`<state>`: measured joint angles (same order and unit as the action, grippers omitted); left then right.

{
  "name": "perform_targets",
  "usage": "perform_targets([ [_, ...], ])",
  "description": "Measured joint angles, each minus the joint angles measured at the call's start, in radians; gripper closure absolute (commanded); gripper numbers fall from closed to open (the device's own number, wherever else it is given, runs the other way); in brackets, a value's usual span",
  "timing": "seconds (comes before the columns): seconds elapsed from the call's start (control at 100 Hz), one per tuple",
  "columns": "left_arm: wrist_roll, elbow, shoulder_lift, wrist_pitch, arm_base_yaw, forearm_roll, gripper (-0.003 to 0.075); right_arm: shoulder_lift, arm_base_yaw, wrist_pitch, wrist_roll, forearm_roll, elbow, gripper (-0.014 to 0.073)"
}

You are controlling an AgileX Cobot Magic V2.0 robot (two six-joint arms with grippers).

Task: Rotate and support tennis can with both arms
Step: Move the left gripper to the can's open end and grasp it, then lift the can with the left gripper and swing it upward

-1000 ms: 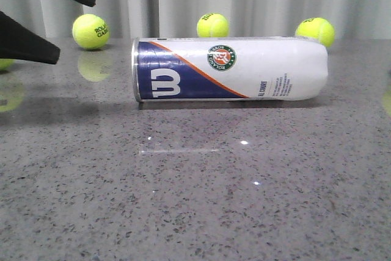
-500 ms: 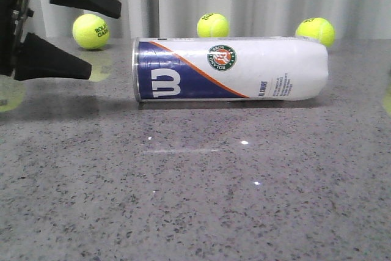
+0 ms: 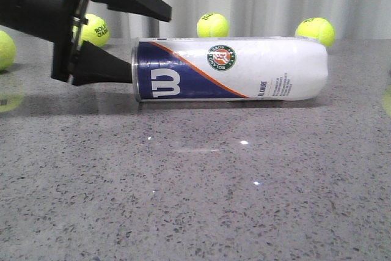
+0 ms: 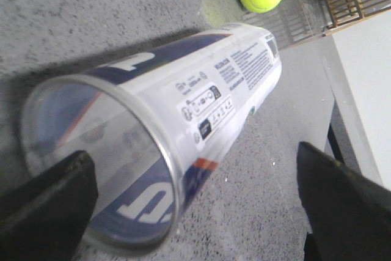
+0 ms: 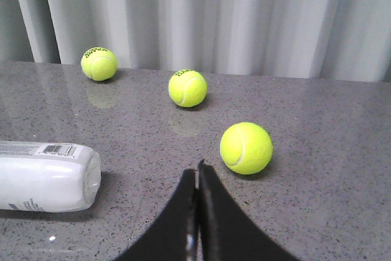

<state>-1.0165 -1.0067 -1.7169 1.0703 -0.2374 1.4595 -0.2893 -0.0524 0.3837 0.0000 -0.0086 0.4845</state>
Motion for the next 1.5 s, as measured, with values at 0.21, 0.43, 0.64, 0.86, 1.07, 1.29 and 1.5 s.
perform_targets([
  [0.21,-0.060,-0.002,-0.045,0.000,-0.040,0.114,0.0222,0.000,0.000,0.000,0.000,0.000,0.000,0.0662],
  [0.43,-0.071,-0.002,-0.047,-0.009,-0.042,0.147,0.0525,0.000,0.000,0.000,0.000,0.000,0.000,0.0662],
  [0.64,-0.097,-0.005,-0.049,0.009,-0.042,0.163,0.0741,0.000,0.000,0.000,0.000,0.000,0.000,0.0662],
  [0.86,-0.126,-0.007,-0.037,0.085,-0.042,0.182,0.0741,0.000,0.000,0.000,0.000,0.000,0.000,0.0662],
  [1.07,-0.143,-0.007,0.086,0.080,-0.034,0.112,0.0741,0.000,0.000,0.000,0.000,0.000,0.000,0.0662],
  [1.29,-0.102,-0.007,0.339,0.006,0.041,-0.082,0.0741,0.000,0.000,0.000,0.000,0.000,0.000,0.0662],
  [1.5,0.140,-0.060,0.571,-0.045,0.129,-0.481,0.0741,0.000,0.000,0.000,0.000,0.000,0.000,0.0662],
])
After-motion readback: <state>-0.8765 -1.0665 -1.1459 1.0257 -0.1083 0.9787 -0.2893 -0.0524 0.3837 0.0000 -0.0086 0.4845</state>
